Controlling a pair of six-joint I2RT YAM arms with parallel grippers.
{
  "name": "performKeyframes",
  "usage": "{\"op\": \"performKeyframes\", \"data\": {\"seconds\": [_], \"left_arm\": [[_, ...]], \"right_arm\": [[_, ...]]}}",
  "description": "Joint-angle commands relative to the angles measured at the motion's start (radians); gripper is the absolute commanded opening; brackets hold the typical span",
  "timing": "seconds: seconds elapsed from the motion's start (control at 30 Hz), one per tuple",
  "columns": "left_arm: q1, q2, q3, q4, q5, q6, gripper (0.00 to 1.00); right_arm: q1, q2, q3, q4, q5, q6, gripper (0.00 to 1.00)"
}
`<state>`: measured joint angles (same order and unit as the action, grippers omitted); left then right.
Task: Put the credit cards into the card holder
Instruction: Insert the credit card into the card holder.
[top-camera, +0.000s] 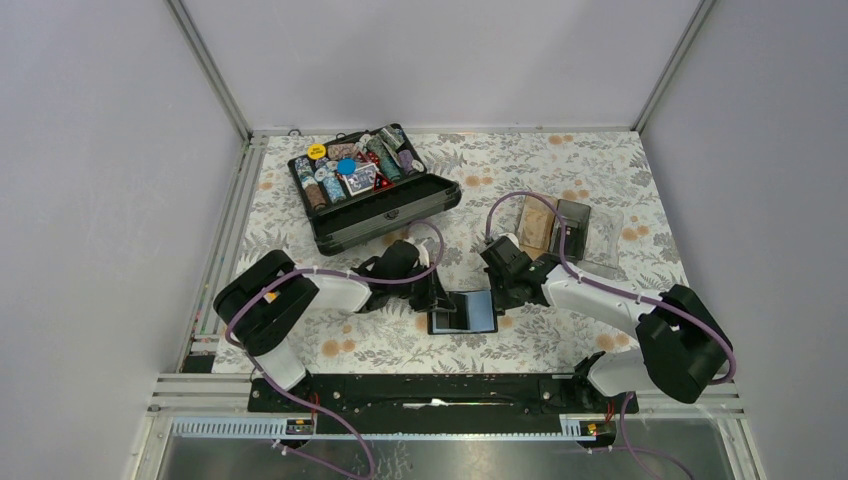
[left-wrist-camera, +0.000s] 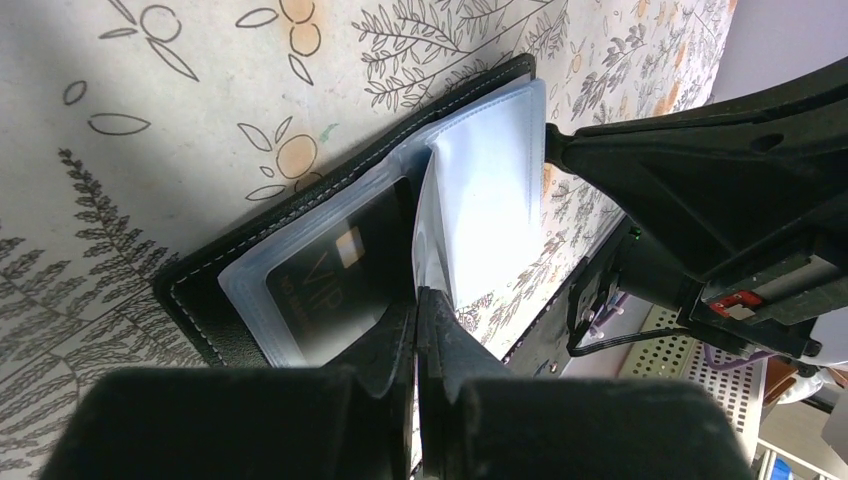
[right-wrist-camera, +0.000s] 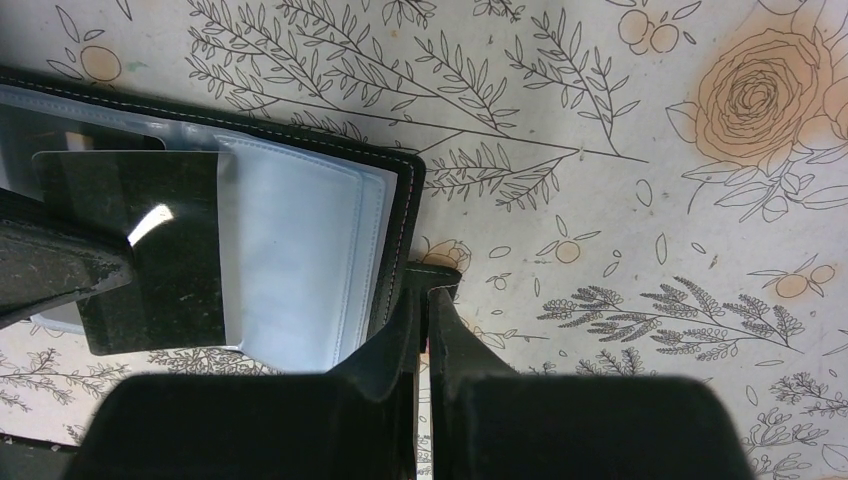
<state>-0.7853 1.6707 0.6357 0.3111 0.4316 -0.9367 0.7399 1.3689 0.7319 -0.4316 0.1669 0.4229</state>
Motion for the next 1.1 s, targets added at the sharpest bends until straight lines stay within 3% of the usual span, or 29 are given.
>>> {"op": "performKeyframes", "data": {"seconds": [0.0, 0.3, 0.57, 0.73, 1.07], "left_arm": [[-0.018, 0.028, 0.026, 0.008, 0.003, -0.001, 0.04], [-0.019, -0.025, 0.058, -0.159, -0.093, 0.063, 0.36], [-0.029, -0.075, 0.097, -0.306, -0.188, 0.119, 0.56], [-0.043, -0.100, 0.108, -0.376, -0.222, 0.133, 0.59], [-0.086, -0.077, 0.105, -0.328, -0.189, 0.092, 0.52]], "right_arm": [[0.008, 0.019, 0.022, 0.003, -0.003, 0.010, 0.00], [0.008, 0.009, 0.014, 0.003, 0.000, 0.010, 0.00], [0.008, 0.004, 0.009, 0.003, 0.003, 0.010, 0.00], [0.008, 0.006, 0.009, 0.002, 0.002, 0.010, 0.00], [0.008, 0.004, 0.005, 0.003, 0.000, 0.009, 0.00]]}}
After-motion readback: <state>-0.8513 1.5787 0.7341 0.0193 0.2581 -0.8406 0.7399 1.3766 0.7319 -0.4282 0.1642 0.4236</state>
